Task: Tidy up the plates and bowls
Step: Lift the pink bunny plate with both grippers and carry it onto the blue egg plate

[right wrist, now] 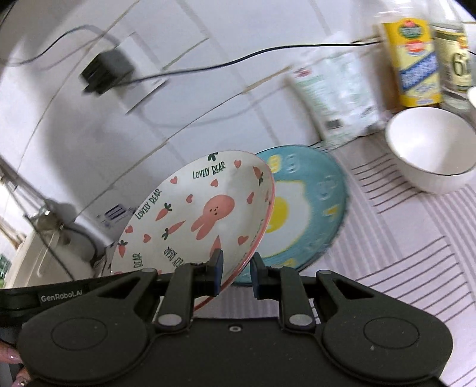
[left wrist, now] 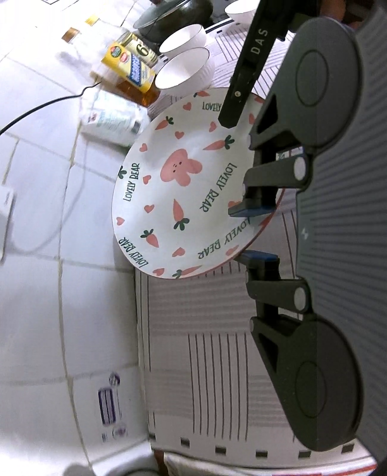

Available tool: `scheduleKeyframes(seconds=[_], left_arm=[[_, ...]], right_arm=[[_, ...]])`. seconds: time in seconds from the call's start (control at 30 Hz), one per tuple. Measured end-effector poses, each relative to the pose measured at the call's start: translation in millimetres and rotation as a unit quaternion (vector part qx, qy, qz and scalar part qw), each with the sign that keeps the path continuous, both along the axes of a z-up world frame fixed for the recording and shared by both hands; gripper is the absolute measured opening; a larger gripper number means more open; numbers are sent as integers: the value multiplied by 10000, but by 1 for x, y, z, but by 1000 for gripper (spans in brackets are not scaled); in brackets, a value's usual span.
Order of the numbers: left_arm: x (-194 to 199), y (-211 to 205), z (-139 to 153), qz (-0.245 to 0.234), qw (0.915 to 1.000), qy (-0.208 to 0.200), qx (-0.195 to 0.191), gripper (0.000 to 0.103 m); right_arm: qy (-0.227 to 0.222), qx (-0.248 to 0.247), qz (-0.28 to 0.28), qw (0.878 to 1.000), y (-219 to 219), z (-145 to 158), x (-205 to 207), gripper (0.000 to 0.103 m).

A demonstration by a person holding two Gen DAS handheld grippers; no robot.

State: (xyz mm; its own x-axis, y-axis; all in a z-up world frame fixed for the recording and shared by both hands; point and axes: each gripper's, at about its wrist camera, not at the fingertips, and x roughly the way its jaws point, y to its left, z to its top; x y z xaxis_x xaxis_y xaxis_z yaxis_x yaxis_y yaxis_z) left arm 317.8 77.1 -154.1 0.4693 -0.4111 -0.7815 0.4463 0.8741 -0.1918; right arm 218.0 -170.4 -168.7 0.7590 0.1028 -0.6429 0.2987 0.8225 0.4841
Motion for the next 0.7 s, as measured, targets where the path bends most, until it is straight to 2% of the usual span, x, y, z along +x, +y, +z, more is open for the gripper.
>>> scheduleKeyframes(seconds=[0.2, 0.53, 0.7], left_arm=[[12, -31, -11, -111, 9995, 279, 56, 22], [36, -46, -21, -84, 9942, 1057, 152, 22], [41, -56, -18, -87, 9932, 1102, 369, 23]], right_arm=[[266, -102, -137, 9995, -27, -6, 3, 24], [702, -114, -256, 9971, -48, -8, 10, 24], [964, -289, -168, 9948, -46, -6, 21, 24]])
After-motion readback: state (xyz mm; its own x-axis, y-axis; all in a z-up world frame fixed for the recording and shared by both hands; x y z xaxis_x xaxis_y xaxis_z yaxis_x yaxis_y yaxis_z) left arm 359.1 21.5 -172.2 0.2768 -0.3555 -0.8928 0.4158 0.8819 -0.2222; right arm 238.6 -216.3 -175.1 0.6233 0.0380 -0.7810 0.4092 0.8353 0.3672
